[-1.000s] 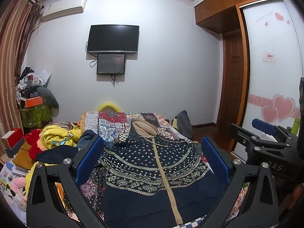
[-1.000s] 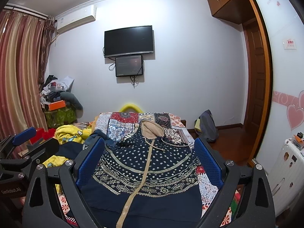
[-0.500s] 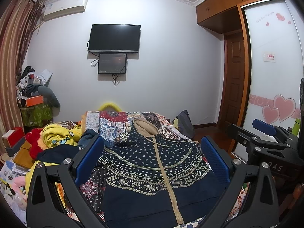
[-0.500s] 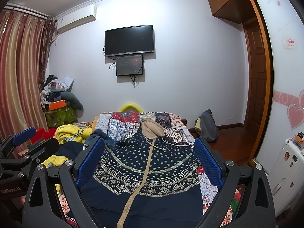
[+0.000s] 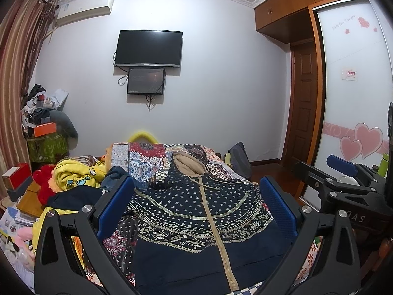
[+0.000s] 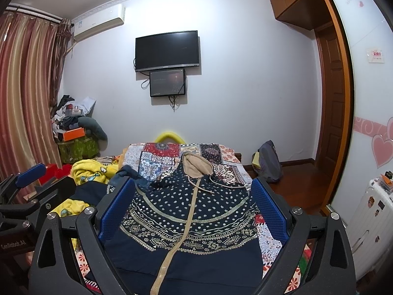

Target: Fold large clothes

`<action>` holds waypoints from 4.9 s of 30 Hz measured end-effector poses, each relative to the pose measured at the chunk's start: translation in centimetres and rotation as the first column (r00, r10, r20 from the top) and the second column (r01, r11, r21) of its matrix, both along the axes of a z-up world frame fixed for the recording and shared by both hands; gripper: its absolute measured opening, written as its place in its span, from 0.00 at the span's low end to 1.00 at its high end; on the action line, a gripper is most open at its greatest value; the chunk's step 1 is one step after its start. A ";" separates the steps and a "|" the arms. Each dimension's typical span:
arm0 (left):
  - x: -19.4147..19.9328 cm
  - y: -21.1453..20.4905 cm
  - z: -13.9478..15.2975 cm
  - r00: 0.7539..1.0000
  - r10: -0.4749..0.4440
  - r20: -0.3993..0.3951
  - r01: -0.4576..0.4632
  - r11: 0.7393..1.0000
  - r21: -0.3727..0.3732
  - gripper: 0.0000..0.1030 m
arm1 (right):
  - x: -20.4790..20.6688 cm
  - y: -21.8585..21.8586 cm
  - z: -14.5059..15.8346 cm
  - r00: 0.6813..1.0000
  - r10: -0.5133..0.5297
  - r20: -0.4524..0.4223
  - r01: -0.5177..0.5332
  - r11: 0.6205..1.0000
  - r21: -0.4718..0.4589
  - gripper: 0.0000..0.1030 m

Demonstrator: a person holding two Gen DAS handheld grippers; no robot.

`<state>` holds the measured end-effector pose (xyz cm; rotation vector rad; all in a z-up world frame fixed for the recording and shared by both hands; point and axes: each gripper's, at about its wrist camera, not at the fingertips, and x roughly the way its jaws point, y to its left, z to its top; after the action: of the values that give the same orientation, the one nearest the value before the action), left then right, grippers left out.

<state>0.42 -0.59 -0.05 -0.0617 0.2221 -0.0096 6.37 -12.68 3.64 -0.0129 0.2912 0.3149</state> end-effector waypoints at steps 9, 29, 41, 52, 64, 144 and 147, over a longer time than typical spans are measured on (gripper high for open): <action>0.5 0.5 -0.4 1.000 -0.006 -0.005 0.006 1.000 -0.011 1.00 | 0.6 0.0 0.0 1.000 -0.004 -0.017 0.004 1.000 -0.004 0.92; 8.7 7.8 -2.6 0.986 0.139 -0.097 -0.143 0.989 -0.035 1.00 | 6.3 2.0 -1.2 0.998 0.000 -0.069 -0.003 0.999 -0.044 0.92; 17.5 21.5 -10.1 0.896 0.294 -0.333 -0.318 0.948 -0.018 1.00 | 16.6 5.9 -5.5 0.978 0.001 -0.209 -0.038 0.984 -0.176 0.92; 20.9 35.0 -19.4 0.771 0.250 -0.586 -0.435 0.879 -0.197 0.93 | 26.0 9.1 -10.7 0.935 -0.036 -0.352 -0.081 0.946 -0.312 0.91; 23.3 44.7 -26.3 0.771 0.072 -0.633 -0.542 0.595 -0.593 0.68 | 29.8 12.4 -16.2 0.886 -0.019 -0.462 -0.164 0.922 -0.351 0.90; 35.3 1.5 -16.5 0.737 -0.194 -0.648 0.211 0.976 -0.052 0.42 | 25.1 1.4 -12.0 0.879 0.004 -0.477 -0.202 0.909 -0.365 0.91; 34.8 5.1 -15.2 0.769 -0.152 -0.621 0.160 0.986 -0.045 0.43 | 25.0 3.7 -11.6 0.884 0.043 -0.465 -0.243 0.893 -0.380 0.91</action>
<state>35.24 4.47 -15.28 -0.0332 0.8995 -0.1578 31.38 -8.94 -7.92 -0.4072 0.8211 0.3991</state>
